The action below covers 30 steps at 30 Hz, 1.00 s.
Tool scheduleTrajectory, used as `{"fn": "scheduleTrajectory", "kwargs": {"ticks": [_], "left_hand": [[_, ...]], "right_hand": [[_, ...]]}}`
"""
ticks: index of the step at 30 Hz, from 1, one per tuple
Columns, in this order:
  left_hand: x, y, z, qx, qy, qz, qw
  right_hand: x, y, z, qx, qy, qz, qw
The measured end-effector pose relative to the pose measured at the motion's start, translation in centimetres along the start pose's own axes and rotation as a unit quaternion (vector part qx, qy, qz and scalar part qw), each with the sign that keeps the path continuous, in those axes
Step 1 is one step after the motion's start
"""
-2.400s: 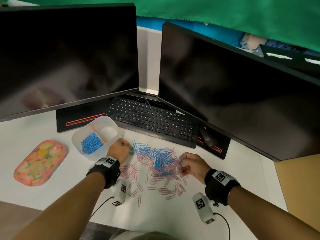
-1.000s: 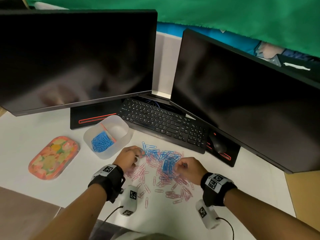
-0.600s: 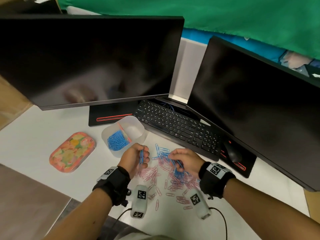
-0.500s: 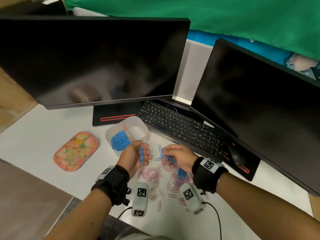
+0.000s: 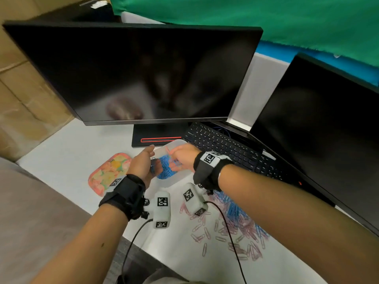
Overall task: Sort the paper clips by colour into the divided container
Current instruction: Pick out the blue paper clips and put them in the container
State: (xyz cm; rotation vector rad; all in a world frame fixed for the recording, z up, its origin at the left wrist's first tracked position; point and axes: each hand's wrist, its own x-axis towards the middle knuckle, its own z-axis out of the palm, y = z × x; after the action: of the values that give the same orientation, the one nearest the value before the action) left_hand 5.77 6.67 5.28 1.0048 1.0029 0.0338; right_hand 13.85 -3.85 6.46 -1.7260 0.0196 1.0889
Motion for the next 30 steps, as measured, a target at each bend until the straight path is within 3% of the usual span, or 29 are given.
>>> {"fn": "scheduleTrajectory", "kwargs": {"ticks": [5,9,12,15,18,21,26,30], "left_hand": [[0.4,0.0,0.3,0.034,0.026,0.011,0.999],[0.1,-0.1,1.3,0.080,0.033,0.039,0.995],[-0.5,-0.6,3.0,0.129,-0.002,0.082,0.988],[-1.2,-2.1,4.9,0.190,-0.089,0.132,0.969],[-1.4,-4.6,7.0,0.346,-0.163,0.208,0.900],[-1.0,-7.0,8.7,0.520,-0.172,0.277,0.790],[0.9,-9.5,9.7,0.698,-0.186,0.261,0.640],[1.7,-10.9,9.2,0.764,-0.172,0.254,0.567]], "right_hand": [[0.0,0.1,-0.6,-0.017,0.021,-0.004,1.000],[-1.4,1.8,-4.0,0.010,0.054,-0.019,0.998],[-3.0,4.3,-8.1,-0.047,0.081,-0.019,0.995],[-4.7,7.4,-12.3,-0.073,0.118,-0.002,0.990],[-6.6,10.9,-15.4,-0.085,0.169,0.024,0.982],[-8.0,14.2,-17.3,-0.099,0.210,0.051,0.971],[-10.2,18.3,-18.7,-0.141,0.240,0.079,0.957],[-11.3,20.3,-19.0,-0.199,0.254,0.061,0.945]]}}
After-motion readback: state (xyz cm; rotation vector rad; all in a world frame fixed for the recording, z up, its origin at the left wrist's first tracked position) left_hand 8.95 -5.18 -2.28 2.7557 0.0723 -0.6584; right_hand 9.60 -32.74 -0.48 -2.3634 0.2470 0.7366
